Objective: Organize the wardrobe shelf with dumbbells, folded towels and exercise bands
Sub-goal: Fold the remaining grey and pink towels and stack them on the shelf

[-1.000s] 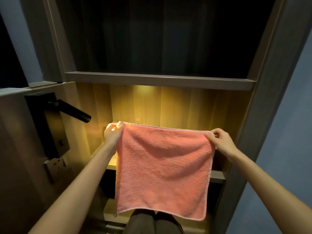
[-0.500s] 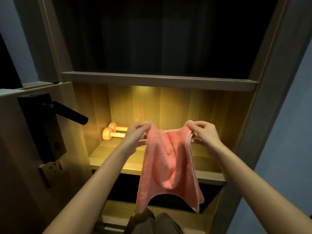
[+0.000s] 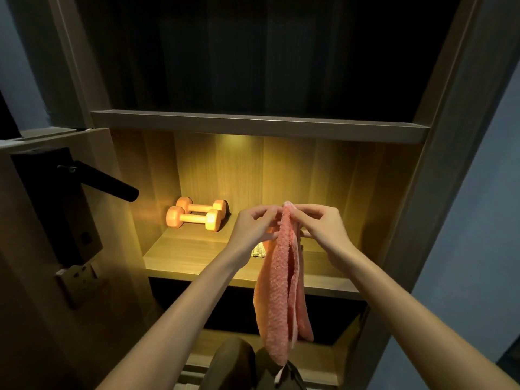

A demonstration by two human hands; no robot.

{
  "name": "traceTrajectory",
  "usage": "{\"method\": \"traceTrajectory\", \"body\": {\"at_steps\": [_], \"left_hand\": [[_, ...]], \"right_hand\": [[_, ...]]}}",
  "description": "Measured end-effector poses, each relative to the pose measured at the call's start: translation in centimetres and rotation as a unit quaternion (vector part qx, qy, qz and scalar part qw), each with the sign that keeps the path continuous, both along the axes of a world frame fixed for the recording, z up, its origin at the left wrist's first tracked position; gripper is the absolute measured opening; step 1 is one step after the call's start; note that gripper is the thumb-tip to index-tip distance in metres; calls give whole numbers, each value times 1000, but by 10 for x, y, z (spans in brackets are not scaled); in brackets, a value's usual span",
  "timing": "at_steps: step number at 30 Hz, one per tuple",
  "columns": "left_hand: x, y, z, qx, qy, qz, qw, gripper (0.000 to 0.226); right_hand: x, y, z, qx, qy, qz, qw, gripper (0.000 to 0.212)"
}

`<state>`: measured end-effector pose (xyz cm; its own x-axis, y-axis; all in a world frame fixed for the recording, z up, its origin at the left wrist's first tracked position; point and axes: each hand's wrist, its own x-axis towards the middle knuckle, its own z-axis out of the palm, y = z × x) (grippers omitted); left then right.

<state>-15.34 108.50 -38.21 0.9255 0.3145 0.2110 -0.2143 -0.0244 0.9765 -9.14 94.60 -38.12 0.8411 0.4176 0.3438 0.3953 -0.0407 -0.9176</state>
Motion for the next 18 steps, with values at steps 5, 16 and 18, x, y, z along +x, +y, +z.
{"method": "traceTrajectory", "body": {"at_steps": [5, 16, 18], "left_hand": [[-1, -2, 7, 35, 16, -74, 997, 30], [12, 22, -38, 137, 134, 90, 977, 104], [17, 26, -43, 56, 139, 21, 989, 91]], "right_hand": [[6, -12, 5, -14, -40, 2, 999, 17], [14, -43, 27, -3, -48, 25, 999, 14], [15, -48, 32, -6, -43, 49, 998, 14]]}}
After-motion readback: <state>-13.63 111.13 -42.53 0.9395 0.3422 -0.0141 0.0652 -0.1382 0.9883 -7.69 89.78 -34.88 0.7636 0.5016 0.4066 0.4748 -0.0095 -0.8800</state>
